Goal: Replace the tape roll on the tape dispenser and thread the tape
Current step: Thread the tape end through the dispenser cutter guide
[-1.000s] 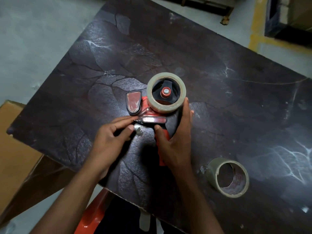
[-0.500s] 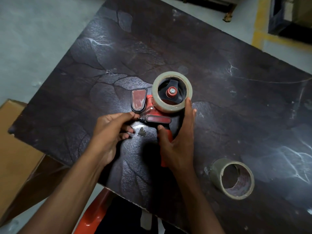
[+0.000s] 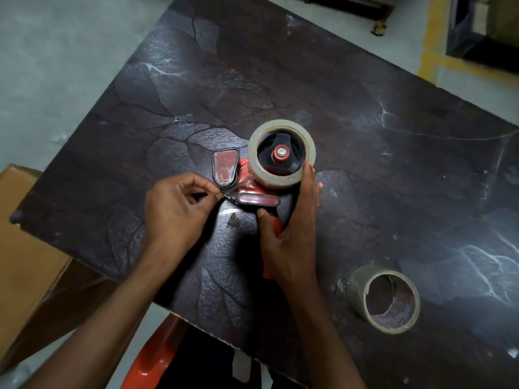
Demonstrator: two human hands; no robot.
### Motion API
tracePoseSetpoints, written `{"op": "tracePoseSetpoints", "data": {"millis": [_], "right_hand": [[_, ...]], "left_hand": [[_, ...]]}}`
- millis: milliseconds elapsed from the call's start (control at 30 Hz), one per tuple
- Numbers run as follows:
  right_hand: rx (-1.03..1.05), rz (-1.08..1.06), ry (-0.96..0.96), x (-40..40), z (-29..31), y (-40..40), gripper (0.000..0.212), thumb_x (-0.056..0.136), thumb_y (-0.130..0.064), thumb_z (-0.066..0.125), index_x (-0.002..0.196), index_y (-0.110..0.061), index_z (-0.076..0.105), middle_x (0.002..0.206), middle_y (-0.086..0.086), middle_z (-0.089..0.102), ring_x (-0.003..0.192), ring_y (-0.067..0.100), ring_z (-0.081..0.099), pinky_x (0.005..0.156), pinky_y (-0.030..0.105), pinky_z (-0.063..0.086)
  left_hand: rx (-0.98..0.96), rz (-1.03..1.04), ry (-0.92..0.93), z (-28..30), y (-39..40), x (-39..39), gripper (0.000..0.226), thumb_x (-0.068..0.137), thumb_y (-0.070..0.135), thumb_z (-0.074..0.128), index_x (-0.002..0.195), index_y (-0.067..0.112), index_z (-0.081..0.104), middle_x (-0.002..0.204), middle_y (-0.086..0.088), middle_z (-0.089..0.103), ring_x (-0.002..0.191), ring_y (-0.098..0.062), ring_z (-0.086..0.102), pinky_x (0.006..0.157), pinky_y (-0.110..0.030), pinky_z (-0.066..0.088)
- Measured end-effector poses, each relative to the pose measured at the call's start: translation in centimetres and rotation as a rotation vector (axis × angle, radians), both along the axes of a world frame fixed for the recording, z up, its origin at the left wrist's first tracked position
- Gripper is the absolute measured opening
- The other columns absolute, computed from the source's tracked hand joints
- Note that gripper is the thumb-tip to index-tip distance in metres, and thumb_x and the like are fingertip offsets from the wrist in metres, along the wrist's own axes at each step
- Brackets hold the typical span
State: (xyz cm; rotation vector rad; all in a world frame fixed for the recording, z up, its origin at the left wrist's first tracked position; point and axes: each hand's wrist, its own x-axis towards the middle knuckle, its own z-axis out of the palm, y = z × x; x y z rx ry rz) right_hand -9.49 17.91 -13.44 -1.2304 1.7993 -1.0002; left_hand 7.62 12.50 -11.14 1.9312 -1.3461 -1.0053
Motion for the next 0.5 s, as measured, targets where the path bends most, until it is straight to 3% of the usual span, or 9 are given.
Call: {"op": "tracePoseSetpoints", "data": {"millis": [67, 133, 267, 367, 500], "right_hand": [[0.032, -0.003, 0.004, 0.4, 0.2, -0.3, 0.106, 0.090, -0.010, 0.069, 0.169, -0.034, 0.002, 0.181, -0.005, 0.004, 0.167, 0.018, -0.013, 0.134, 0.057, 0.001], [0.059, 0.000, 0.021, 0.8, 0.6, -0.6, 0.104, 0.090, -0.020, 0.067, 0.168, -0.036, 0.000, 0.181, -0.009, 0.000, 0.166, 0.017, -0.016, 0.134, 0.049, -0.006], [0.083, -0.005, 0.030, 1.6, 1.1, -1.0, 0.102, 0.089, -0.026, 0.062, 0.168, -0.037, -0.002, 0.180, -0.013, -0.002, 0.166, 0.016, -0.016, 0.126, 0.032, -0.017], [0.078, -0.022, 0.004, 2.2, 1.3, -0.9, 0.105, 0.088, -0.021, 0.061, 0.163, -0.045, -0.008, 0.180, -0.014, 0.000, 0.166, 0.017, -0.015, 0.124, 0.026, -0.019], [0.103, -0.049, 0.000, 2.5, 1.4, -1.0, 0.108, 0.090, -0.017, 0.065, 0.163, -0.044, -0.010, 0.180, -0.013, 0.000, 0.166, 0.020, -0.014, 0.123, 0.026, -0.018]], "left_hand": [[-0.122, -0.076, -0.205, 0.1, 0.7, 0.5, 0.014, 0.084, 0.012, 0.083, 0.081, 0.025, 0.079, 0.075, 0.020, 0.075, 0.071, 0.004, 0.072, 0.073, -0.022, 0.057], [-0.167, -0.085, -0.228, 0.2, 1.0, 0.9, 0.016, 0.084, 0.013, 0.084, 0.082, 0.027, 0.078, 0.074, 0.023, 0.074, 0.074, 0.003, 0.073, 0.075, -0.022, 0.057], [0.008, -0.016, 0.160, -0.3, -0.1, 2.2, 0.026, 0.084, -0.005, 0.082, 0.081, 0.020, 0.076, 0.074, 0.023, 0.077, 0.071, 0.009, 0.069, 0.070, -0.007, 0.050], [0.088, -0.041, 0.257, -0.5, -0.4, 2.5, 0.023, 0.085, -0.006, 0.080, 0.084, 0.016, 0.077, 0.075, 0.018, 0.079, 0.071, 0.007, 0.067, 0.071, -0.008, 0.051], [0.015, -0.174, -0.011, -0.4, -1.3, 3.3, 0.019, 0.085, 0.013, 0.086, 0.083, 0.031, 0.080, 0.081, 0.021, 0.080, 0.081, 0.001, 0.075, 0.083, -0.026, 0.058]]}}
